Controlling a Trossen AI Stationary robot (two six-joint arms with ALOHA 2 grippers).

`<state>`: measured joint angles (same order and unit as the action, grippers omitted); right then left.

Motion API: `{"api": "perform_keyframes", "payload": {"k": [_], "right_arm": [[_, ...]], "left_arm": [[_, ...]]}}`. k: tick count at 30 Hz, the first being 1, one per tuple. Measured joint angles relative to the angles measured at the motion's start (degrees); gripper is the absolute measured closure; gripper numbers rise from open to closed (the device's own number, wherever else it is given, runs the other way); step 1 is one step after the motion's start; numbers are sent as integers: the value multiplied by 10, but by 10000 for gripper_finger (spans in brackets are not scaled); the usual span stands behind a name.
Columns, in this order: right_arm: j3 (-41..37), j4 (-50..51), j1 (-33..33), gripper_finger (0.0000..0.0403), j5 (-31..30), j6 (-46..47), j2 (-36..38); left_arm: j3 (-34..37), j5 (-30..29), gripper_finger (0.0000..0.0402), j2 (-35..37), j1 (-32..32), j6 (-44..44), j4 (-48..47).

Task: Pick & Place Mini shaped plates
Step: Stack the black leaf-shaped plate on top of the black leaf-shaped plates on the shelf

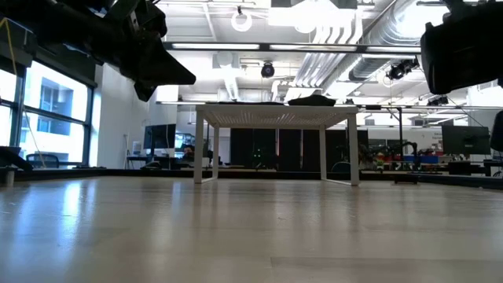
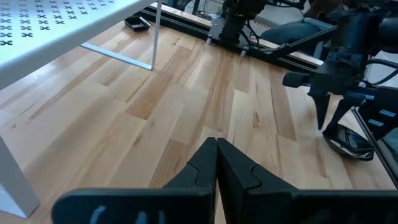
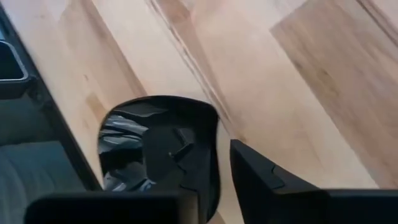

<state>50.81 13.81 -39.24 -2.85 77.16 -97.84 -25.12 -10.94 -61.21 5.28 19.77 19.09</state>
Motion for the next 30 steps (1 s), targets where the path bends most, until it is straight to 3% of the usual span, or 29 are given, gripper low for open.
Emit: {"api": "perform_keyframes", "payload": {"k": [8, 18, 24, 30], "right_arm": [[0, -25, 7, 399, 0, -2, 0], [0, -52, 24, 400, -3, 29, 0], [0, -67, 41, 401, -74, 101, 19], [0, -50, 57, 402, -193, 268, 45]], "left_arm": [[0, -1, 401, 0, 0, 0, 0], [0, -1, 401, 0, 0, 0, 0], [0, -1, 401, 0, 0, 0, -5], [0, -1, 401, 0, 0, 0, -16]]}}
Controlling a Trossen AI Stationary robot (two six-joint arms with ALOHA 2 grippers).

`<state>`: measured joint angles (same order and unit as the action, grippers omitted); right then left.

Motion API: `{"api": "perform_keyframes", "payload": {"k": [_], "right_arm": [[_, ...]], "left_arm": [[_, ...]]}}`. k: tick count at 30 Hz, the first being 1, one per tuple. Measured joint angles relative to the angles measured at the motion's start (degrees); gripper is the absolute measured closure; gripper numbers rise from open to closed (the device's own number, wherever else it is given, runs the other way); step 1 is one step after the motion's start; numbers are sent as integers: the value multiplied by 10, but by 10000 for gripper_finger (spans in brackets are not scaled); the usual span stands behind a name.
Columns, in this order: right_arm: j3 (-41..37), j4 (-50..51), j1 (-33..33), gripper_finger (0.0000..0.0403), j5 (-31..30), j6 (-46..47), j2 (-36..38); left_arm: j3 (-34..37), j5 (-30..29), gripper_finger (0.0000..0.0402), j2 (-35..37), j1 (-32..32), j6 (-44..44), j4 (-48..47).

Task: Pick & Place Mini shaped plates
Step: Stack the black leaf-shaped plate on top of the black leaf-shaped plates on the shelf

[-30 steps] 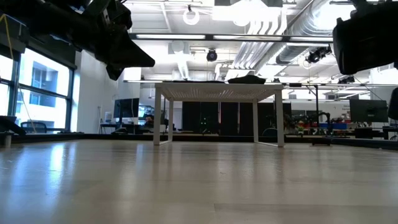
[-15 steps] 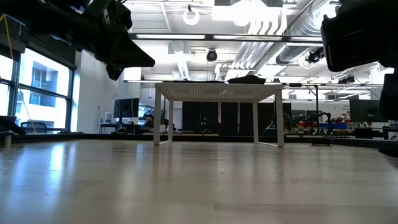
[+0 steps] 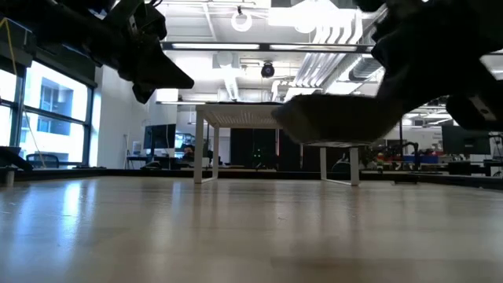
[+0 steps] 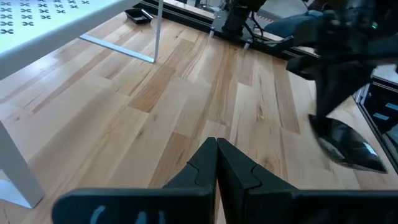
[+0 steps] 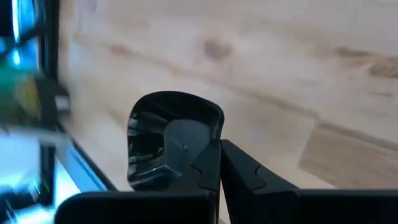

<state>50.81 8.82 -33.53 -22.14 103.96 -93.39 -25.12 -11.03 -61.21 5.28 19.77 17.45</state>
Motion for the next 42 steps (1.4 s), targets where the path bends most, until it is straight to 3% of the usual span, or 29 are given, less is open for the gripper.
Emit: {"api": "perform_keyframes", "payload": {"k": [8, 15, 22, 29, 33, 42], "right_arm": [[0, 0, 93, 402, -31, 53, -30], [0, 32, 170, 401, -42, -17, -46], [0, 49, 197, 336, 53, -225, -27], [3, 59, 236, 260, 132, -505, 25], [5, 51, 280, 253, 178, -625, 21], [6, 26, 333, 254, 191, -792, 10]], "left_arm": [[0, 0, 401, 0, 0, 0, -1], [0, 0, 401, 0, 0, 0, -1], [0, 0, 401, 0, 0, 0, -10], [0, -18, 401, 0, 0, 0, -11], [0, -31, 401, 0, 0, 0, -11], [0, -38, 401, 0, 0, 4, -10]]}}
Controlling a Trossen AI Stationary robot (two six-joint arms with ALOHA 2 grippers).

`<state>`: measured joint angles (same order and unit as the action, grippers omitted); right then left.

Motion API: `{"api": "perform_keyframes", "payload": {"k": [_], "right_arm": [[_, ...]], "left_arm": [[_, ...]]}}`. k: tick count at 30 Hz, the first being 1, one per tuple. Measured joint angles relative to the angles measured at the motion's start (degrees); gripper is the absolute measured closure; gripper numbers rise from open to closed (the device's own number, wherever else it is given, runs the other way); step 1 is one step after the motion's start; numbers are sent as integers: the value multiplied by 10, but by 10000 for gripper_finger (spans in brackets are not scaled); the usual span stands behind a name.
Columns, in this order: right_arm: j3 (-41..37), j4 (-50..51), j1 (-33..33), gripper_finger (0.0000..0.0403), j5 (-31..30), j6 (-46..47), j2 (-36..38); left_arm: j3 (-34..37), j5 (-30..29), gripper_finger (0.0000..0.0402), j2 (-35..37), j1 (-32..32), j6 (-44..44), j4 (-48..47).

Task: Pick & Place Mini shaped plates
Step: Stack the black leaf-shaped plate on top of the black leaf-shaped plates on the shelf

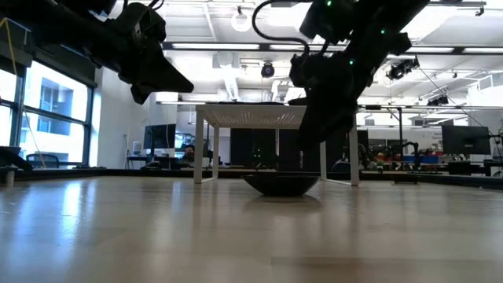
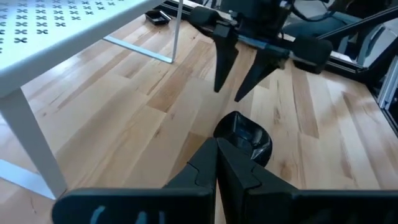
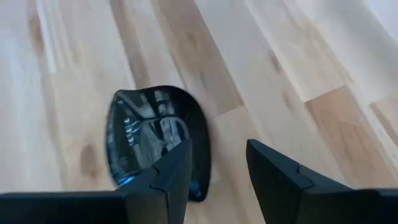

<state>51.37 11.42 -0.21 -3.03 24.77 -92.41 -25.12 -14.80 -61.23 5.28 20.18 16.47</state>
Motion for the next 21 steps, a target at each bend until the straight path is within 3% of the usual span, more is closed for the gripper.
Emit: {"api": "perform_keyframes", "payload": {"k": [13, 21], "right_arm": [[-1, -50, 10, 272, 55, 6, -79], [0, -62, 9, 315, 63, 7, -89]], "left_arm": [[0, -9, 401, 0, 0, -2, 0], [0, -9, 401, 0, 0, 2, 0]]}}
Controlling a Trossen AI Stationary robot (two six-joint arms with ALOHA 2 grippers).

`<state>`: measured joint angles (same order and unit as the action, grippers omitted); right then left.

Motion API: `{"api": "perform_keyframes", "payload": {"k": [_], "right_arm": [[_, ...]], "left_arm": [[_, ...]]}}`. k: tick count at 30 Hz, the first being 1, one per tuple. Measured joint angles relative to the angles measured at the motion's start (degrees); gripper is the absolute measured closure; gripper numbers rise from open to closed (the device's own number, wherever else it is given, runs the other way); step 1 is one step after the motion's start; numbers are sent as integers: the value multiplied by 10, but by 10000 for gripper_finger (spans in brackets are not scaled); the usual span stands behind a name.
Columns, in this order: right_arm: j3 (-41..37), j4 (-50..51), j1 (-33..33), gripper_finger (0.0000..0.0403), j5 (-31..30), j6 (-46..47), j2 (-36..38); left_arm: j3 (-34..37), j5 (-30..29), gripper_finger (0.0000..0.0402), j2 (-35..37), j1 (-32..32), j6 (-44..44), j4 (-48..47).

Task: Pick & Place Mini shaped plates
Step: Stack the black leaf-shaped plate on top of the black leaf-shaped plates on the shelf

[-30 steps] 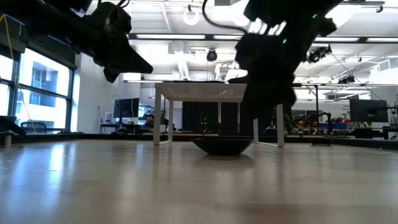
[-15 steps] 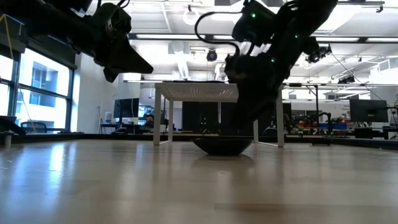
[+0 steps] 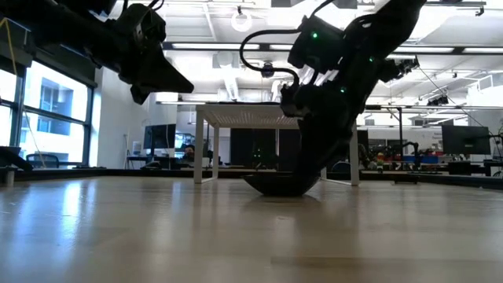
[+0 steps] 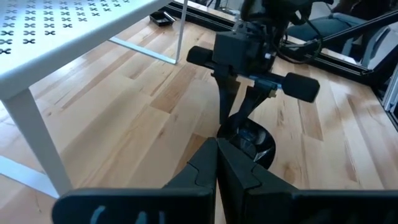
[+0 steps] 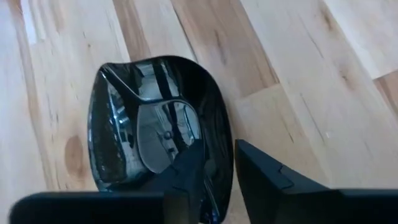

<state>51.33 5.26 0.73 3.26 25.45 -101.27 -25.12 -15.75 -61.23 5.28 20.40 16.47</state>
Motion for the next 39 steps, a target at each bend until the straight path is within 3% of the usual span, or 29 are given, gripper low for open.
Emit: {"api": "perform_keyframes", "payload": {"k": [9, 17, 24, 31, 39], "right_arm": [[0, 4, 0, 396, 2, 0, 4], [0, 5, 0, 400, 12, 0, 67], [3, 61, 0, 400, 41, 49, 187], [141, 210, 47, 399, -44, 23, 249], [318, 304, 215, 400, 0, -125, 176]], "left_arm": [[0, 0, 401, 0, 0, 9, -1], [0, 0, 401, 0, 0, 8, -4], [0, 0, 401, 0, 0, 11, -20], [0, 0, 401, 0, 0, 10, -30], [0, -6, 401, 0, 0, 9, -30]]}}
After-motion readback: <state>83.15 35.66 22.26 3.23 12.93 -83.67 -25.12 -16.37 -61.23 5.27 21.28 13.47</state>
